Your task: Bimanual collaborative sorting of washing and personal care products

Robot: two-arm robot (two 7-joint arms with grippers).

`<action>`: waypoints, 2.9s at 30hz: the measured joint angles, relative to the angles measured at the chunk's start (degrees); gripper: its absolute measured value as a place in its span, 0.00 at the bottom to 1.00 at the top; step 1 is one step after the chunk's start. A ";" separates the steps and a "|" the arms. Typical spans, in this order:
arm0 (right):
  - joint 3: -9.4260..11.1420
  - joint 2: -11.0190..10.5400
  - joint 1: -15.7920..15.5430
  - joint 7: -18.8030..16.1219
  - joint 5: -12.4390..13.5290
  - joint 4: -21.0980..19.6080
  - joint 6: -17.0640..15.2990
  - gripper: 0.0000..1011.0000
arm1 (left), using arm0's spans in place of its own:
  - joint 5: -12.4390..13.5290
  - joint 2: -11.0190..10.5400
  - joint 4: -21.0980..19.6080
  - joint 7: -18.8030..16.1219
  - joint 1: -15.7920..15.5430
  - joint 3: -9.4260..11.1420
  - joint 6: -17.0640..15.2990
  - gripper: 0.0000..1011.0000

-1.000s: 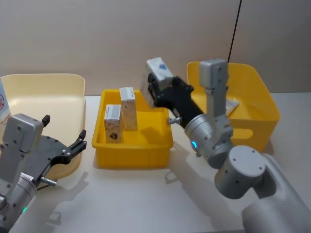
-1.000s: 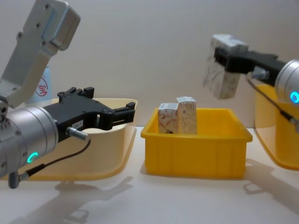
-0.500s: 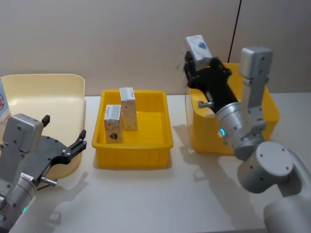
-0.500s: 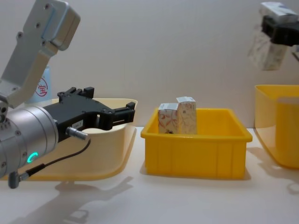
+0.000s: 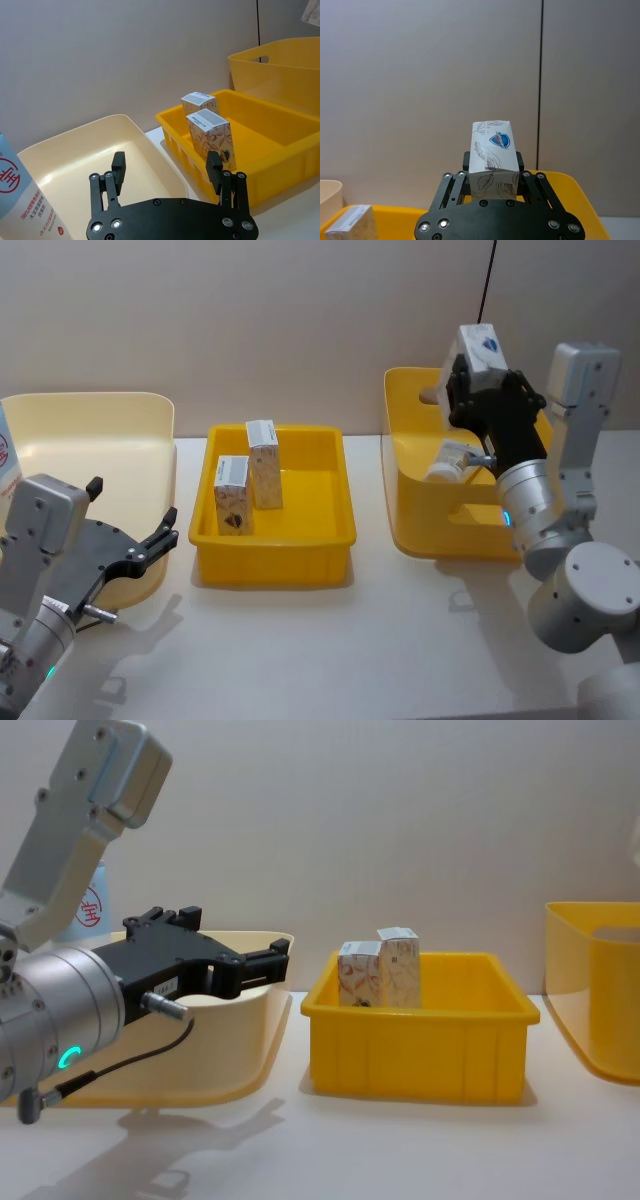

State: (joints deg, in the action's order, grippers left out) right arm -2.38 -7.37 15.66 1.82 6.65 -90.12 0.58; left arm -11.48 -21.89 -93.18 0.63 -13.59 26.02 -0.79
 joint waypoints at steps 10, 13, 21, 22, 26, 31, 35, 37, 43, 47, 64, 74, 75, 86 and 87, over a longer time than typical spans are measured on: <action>1.22 0.56 -0.68 1.93 -1.06 -0.60 -5.73 0.43 | 0.00 0.00 0.00 0.00 0.00 0.00 0.00 0.99; 1.29 0.83 -0.37 2.07 -1.18 -0.02 -7.14 0.43 | 0.00 0.00 0.00 0.00 0.00 0.00 0.00 0.99; 1.34 1.74 0.86 2.44 -1.40 1.77 -10.29 0.43 | 0.00 0.00 0.00 0.00 0.00 0.00 0.00 0.99; 1.33 1.82 0.98 2.47 -1.43 1.93 -10.60 0.43 | 0.00 0.00 0.00 0.00 0.00 0.00 0.00 0.99; 1.29 2.30 1.56 2.71 -1.63 2.67 -12.02 0.43 | 0.00 0.00 0.00 0.00 0.00 0.00 0.00 0.99; 1.26 2.95 2.15 3.26 -2.00 3.45 -13.79 0.43 | 0.00 0.00 0.00 0.00 0.00 0.00 0.00 0.99; 1.26 3.34 2.50 3.56 -2.26 3.96 -14.76 0.43 | 0.00 0.00 0.00 0.00 0.00 0.00 0.00 0.99; 1.26 3.46 2.60 3.67 -2.35 4.08 -15.05 0.43 | 0.00 0.00 0.00 0.00 0.00 0.00 0.00 0.99; 1.26 3.76 2.88 3.91 -2.56 4.44 -15.81 0.59 | 0.00 0.00 0.00 0.00 0.00 0.00 0.00 0.99; 1.26 3.89 2.99 4.01 -2.63 4.61 -16.13 0.71 | 0.00 0.00 0.00 0.00 0.00 0.00 0.00 0.99; 1.27 4.17 3.17 4.14 -2.82 4.86 -16.42 0.99 | 0.00 0.00 0.00 -0.01 0.00 0.00 0.00 0.99; 1.22 3.92 2.46 1.61 -2.51 4.29 -11.27 0.99 | 0.00 0.00 0.00 0.00 0.00 0.00 0.00 0.99; 1.22 3.88 2.38 1.34 -2.42 4.20 -10.75 0.99 | 0.00 0.00 0.00 0.00 0.00 0.00 0.00 0.99; 1.02 3.02 0.67 -4.16 -0.18 2.65 -2.73 0.99 | 0.00 0.00 0.00 0.00 0.00 0.00 0.00 0.99; 0.95 2.88 0.37 -5.09 0.28 2.36 -1.57 0.99 | 0.00 0.00 0.00 0.00 0.00 0.00 0.00 0.99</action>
State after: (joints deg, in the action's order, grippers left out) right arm -1.43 -4.49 16.03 -3.28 6.93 -87.77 -0.99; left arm -11.48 -21.89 -93.18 0.62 -13.59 26.02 -0.79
